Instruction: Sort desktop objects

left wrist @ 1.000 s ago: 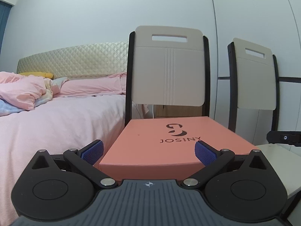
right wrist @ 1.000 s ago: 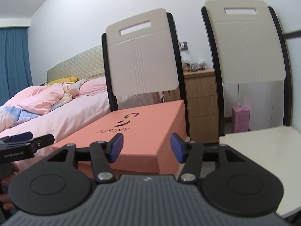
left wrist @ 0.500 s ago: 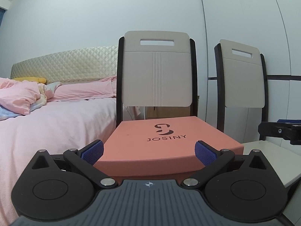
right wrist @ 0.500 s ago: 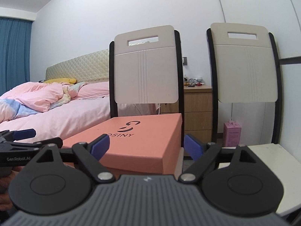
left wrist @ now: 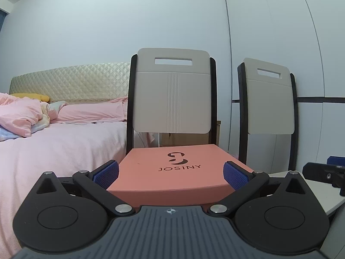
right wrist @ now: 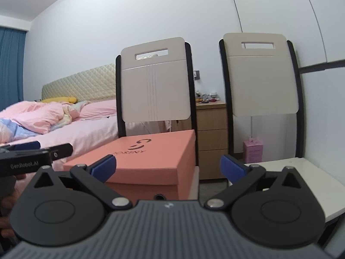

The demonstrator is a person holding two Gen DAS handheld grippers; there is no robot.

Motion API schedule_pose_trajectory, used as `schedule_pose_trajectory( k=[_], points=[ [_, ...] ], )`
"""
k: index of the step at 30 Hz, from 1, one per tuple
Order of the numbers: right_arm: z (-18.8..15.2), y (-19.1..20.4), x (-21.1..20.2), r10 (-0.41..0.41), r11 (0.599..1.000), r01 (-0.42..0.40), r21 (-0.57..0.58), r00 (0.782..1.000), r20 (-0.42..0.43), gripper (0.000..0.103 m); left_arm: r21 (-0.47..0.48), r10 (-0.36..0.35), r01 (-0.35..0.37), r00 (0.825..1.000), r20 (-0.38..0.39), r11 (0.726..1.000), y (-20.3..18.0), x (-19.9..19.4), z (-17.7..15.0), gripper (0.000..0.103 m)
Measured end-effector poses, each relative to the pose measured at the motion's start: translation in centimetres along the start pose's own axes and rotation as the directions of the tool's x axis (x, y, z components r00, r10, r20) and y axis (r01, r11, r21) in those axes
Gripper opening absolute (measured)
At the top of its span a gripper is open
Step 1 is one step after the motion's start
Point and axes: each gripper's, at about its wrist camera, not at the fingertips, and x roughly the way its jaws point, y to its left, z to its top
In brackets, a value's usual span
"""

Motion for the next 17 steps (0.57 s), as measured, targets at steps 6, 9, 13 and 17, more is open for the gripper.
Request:
schedule_pose_trajectory(
  k=[6,9,13,17],
  points=[
    [-0.28,-0.03,-0.06,-0.019,1.000,0.019,-0.008,1.000,-0.015,0.103,-0.017,0.023,-0.023,1.000,-0.020,1.000,0.26,0.43,-0.28,0.103],
    [-0.42,-0.04,-0.14,-0.023,1.000,0.023,-0.005,0.999,-0.022,0.103,-0.011,0.019,-0.020,1.000,-0.025,1.000,0.16,0.46,-0.31,0.103],
    [-0.51,-0.14,-0.16,-0.035,0.999,0.035,-0.005,0.999,-0.026,0.103,-0.002,0.017,-0.017,1.000,-0.021,1.000,-0.05,0.26,-0.27,0.103],
    [-0.51,-0.07,-0.09,-0.040,0.999,0.040,-0.011,0.999,-0.029,0.103,0.003,0.022,-0.022,1.000,-0.018,1.000,-0.19,0.13,-0.24,0.103]
  ],
)
